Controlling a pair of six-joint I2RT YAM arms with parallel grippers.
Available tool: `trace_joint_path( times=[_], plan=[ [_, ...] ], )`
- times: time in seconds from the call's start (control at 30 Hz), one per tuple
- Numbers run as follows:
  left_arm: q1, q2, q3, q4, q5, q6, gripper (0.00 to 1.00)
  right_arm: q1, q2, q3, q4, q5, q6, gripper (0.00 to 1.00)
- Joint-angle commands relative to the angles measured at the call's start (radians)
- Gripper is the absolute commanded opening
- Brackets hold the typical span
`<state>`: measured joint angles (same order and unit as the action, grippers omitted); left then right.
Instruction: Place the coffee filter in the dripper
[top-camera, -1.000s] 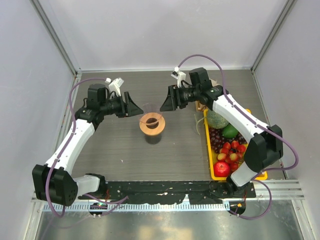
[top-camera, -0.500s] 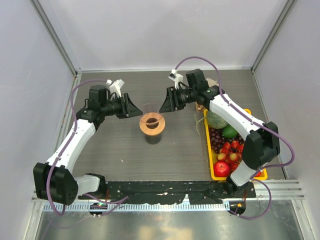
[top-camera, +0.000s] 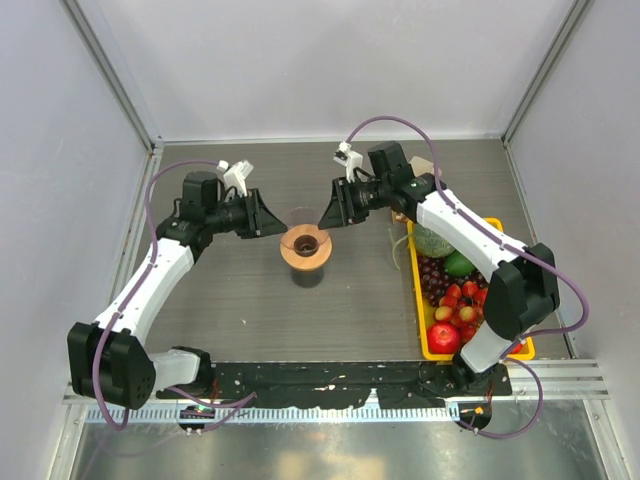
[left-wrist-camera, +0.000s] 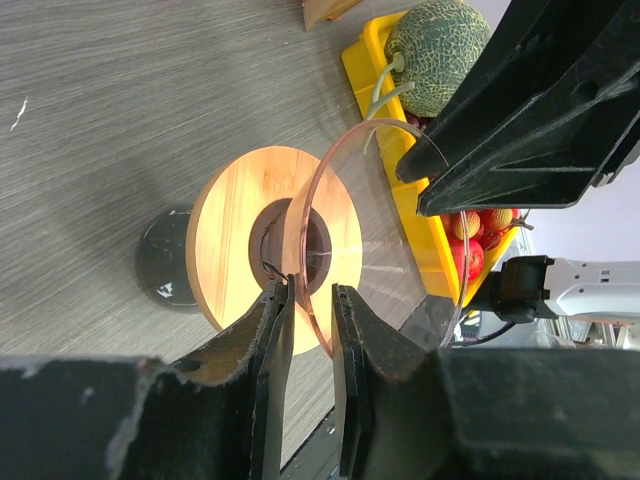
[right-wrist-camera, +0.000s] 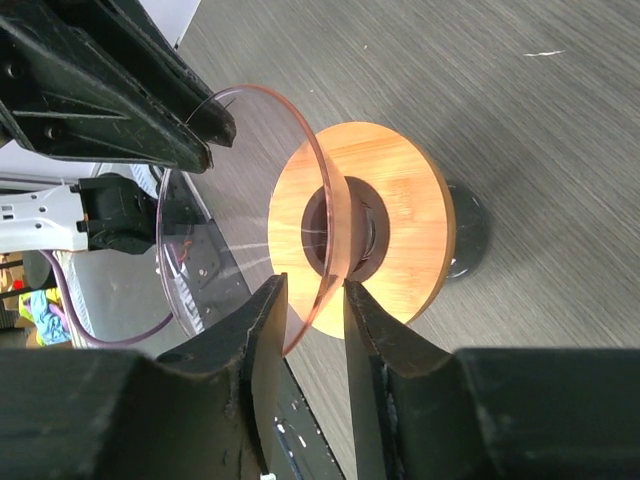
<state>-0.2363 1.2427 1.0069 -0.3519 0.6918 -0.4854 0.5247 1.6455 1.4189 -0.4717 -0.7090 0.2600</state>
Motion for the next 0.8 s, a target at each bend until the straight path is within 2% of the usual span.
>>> trace_joint_path(
  times=[0.0,0.23,0.43,0.77],
  plan=[
    [-0.009,0.008,-0.002,0.018,-0.003,0.034,0.25,0.015,-0.018,-0.009,0.012,0.016,-0.030,0.33],
    [-0.021,0.018,-0.004,0.005,-0.011,0.047,0.20,0.020,-0.006,-0.009,0.001,0.036,-0.042,0.16],
    [-0.026,0.041,0.018,-0.018,-0.018,0.059,0.13,0.021,0.010,-0.003,-0.010,0.045,-0.048,0.06],
    [-0.028,0.110,0.042,-0.048,-0.037,0.056,0.00,0.050,0.042,0.061,-0.077,0.098,-0.062,0.05]
  ],
)
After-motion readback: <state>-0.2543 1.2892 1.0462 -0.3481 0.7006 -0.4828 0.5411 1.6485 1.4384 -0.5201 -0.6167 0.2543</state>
